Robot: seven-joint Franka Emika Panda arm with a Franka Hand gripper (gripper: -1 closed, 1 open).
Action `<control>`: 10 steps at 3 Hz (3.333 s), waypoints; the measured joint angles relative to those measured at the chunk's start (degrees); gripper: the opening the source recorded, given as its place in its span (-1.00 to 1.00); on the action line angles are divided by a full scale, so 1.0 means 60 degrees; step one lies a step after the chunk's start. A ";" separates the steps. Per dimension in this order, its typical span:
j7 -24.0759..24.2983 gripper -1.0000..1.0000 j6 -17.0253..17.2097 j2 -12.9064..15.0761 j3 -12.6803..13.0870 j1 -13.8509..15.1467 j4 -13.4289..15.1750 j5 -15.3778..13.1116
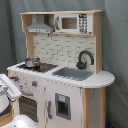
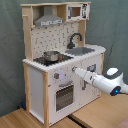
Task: Play with the kitchen
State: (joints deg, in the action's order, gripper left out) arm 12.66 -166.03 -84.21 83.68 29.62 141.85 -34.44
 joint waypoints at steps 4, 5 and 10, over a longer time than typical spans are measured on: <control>-0.1169 1.00 -0.3175 -0.0008 -0.0143 0.1480 0.0581 -0.0041; -0.1169 1.00 -0.3992 -0.0028 -0.0203 0.1827 0.0940 -0.0030; -0.2063 -1.00 -0.5311 -0.0034 -0.0283 0.3238 0.0594 0.0149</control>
State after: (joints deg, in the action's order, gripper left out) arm 0.28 -197.90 -84.42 81.98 49.05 145.41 -33.54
